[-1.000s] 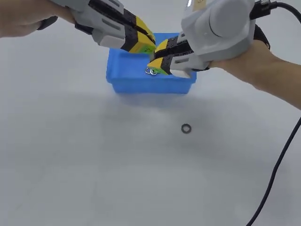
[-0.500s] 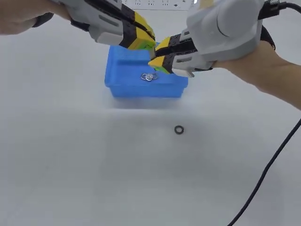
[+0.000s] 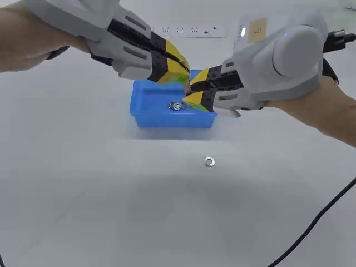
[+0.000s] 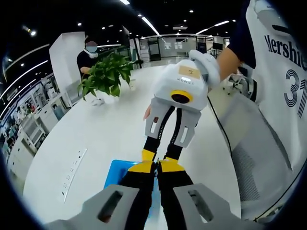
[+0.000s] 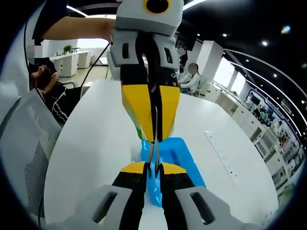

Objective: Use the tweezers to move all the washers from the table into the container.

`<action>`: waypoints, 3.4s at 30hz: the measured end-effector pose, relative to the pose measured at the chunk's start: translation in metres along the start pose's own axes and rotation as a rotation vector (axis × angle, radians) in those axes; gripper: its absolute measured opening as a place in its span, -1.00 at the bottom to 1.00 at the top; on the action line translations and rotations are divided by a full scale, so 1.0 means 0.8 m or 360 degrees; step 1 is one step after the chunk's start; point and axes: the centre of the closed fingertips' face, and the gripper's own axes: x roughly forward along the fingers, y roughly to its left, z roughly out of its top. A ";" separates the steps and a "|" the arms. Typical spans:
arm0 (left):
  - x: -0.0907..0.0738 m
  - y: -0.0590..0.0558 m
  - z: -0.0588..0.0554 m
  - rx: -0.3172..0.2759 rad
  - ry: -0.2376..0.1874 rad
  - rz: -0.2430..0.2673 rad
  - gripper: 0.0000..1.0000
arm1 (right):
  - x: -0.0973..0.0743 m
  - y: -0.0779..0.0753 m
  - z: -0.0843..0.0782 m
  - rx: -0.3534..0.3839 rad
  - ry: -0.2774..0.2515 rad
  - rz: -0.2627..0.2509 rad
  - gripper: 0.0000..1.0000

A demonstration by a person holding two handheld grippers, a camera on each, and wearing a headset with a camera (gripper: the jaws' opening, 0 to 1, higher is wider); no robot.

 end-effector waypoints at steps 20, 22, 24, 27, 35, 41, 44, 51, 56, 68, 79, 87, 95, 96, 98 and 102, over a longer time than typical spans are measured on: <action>0.019 -0.074 0.004 -0.0054 -0.0019 -0.0046 -0.87 | -0.031 0.069 -0.018 0.0033 0.0057 0.0054 -0.78; 0.022 -0.078 0.004 -0.0065 -0.0026 -0.0043 -0.86 | -0.031 0.072 -0.022 0.0036 0.0062 0.0060 -0.77; 0.024 -0.084 0.003 -0.0085 -0.0029 -0.0052 -0.86 | -0.031 0.077 -0.026 0.0036 0.0067 0.0072 -0.78; 0.031 -0.091 -0.002 -0.0114 -0.0034 -0.0063 -0.86 | -0.031 0.087 -0.035 0.0064 0.0084 0.0088 -0.78; 0.050 -0.097 -0.016 -0.0177 -0.0030 -0.0113 -0.86 | -0.029 0.099 -0.058 0.0118 0.0113 0.0104 -0.78; 0.061 -0.090 -0.023 -0.0196 -0.0026 -0.0129 -0.86 | -0.024 0.095 -0.070 0.0171 0.0119 0.0102 -0.78; 0.066 -0.087 -0.026 -0.0207 -0.0027 -0.0132 -0.86 | -0.022 0.093 -0.076 0.0206 0.0124 0.0108 -0.78; 0.073 -0.077 -0.035 -0.0225 -0.0022 -0.0139 -0.86 | -0.015 0.088 -0.085 0.0244 0.0122 0.0102 -0.77; 0.079 -0.075 -0.041 -0.0234 -0.0012 -0.0144 -0.86 | -0.011 0.087 -0.091 0.0270 0.0124 0.0103 -0.77; 0.085 -0.075 -0.048 -0.0242 0.0008 -0.0159 -0.86 | -0.004 0.089 -0.099 0.0294 0.0131 0.0121 -0.77; 0.087 -0.076 -0.052 -0.0237 0.0024 -0.0160 -0.87 | -0.002 0.089 -0.102 0.0308 0.0128 0.0130 -0.77; 0.090 -0.079 -0.052 -0.0244 0.0033 -0.0182 -0.86 | 0.000 0.091 -0.103 0.0332 0.0133 0.0136 -0.78; 0.090 -0.081 -0.054 -0.0234 0.0049 -0.0187 -0.86 | 0.000 0.092 -0.103 0.0314 0.0160 0.0146 -0.79; 0.090 -0.082 -0.054 -0.0228 0.0053 -0.0186 -0.86 | 0.000 0.092 -0.102 0.0309 0.0165 0.0147 -0.79; 0.088 -0.083 -0.055 -0.0226 0.0060 -0.0190 -0.86 | 0.001 0.094 -0.101 0.0301 0.0172 0.0154 -0.79; 0.081 -0.083 -0.054 -0.0224 0.0061 -0.0188 -0.86 | 0.000 0.096 -0.096 0.0287 0.0166 0.0151 -0.79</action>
